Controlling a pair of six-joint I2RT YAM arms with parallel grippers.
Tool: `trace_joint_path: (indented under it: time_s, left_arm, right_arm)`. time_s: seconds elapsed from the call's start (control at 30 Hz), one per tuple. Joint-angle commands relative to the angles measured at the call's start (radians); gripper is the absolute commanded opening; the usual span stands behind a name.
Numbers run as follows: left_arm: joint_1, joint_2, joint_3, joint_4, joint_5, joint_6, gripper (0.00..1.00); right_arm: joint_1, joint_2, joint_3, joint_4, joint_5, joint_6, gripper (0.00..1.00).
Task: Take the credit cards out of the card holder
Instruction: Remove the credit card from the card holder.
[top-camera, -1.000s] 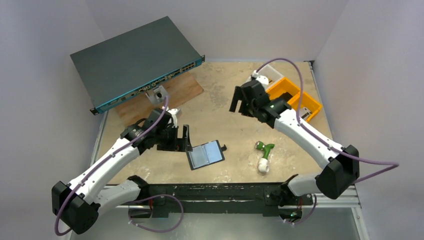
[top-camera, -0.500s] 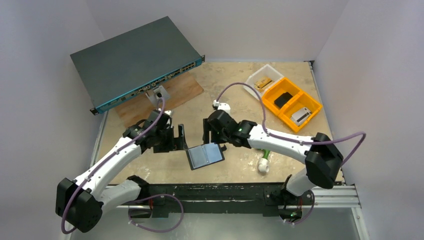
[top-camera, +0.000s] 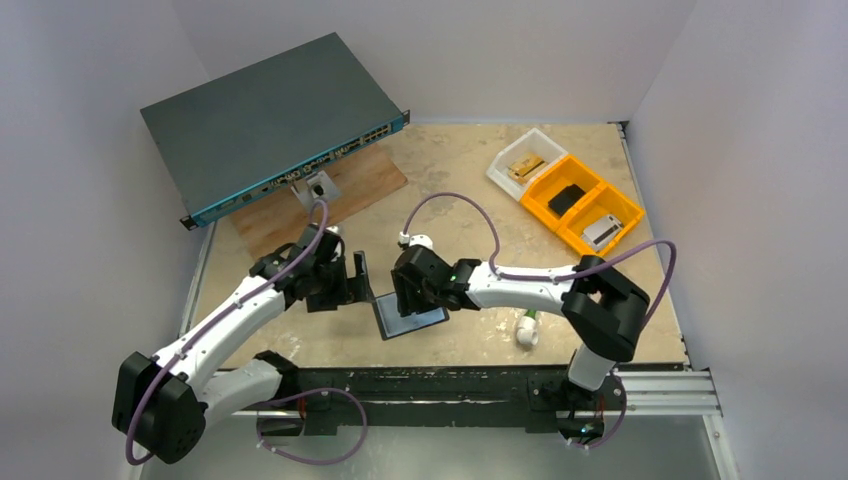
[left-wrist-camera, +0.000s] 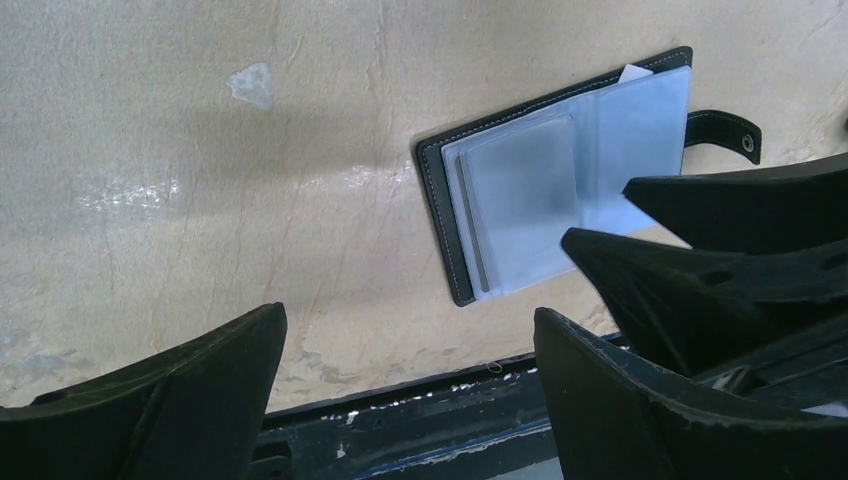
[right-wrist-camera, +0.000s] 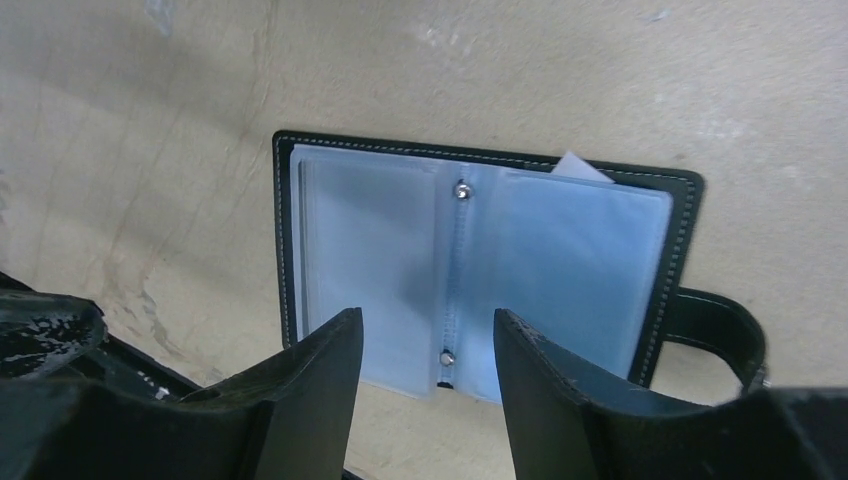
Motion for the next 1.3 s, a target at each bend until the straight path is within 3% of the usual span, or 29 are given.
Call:
trace_joint_path:
  time_s: [0.0, 0.33, 0.77, 0.87, 1.1, 1.27]
  left_arm:
    - [0.007, -0.005, -0.020, 0.036, -0.012, -0.026, 0.94]
    - [0.007, 0.011, -0.052, 0.086, 0.041, -0.050, 0.94]
    - [0.007, 0.065, -0.070, 0.154, 0.106, -0.038, 0.90]
    - [0.006, 0.075, -0.075, 0.179, 0.129, -0.038, 0.78]
    - [0.001, 0.110, -0.079, 0.228, 0.164, -0.042, 0.31]
    - [-0.024, 0.175, -0.075, 0.276, 0.178, -0.048, 0.12]
  right_arm:
    - [0.032, 0.031, 0.015, 0.050, -0.019, -0.030, 0.50]
    - [0.045, 0.105, 0.050, 0.040, 0.043, 0.031, 0.45]
    - [0.044, 0.105, 0.016, 0.080, -0.039, 0.132, 0.05]
    - [0.037, 0.104, -0.009, 0.126, -0.073, 0.139, 0.00]
    - [-0.023, 0.089, -0.118, 0.269, -0.199, 0.167, 0.00]
    - [-0.057, 0.090, -0.173, 0.353, -0.269, 0.179, 0.00]
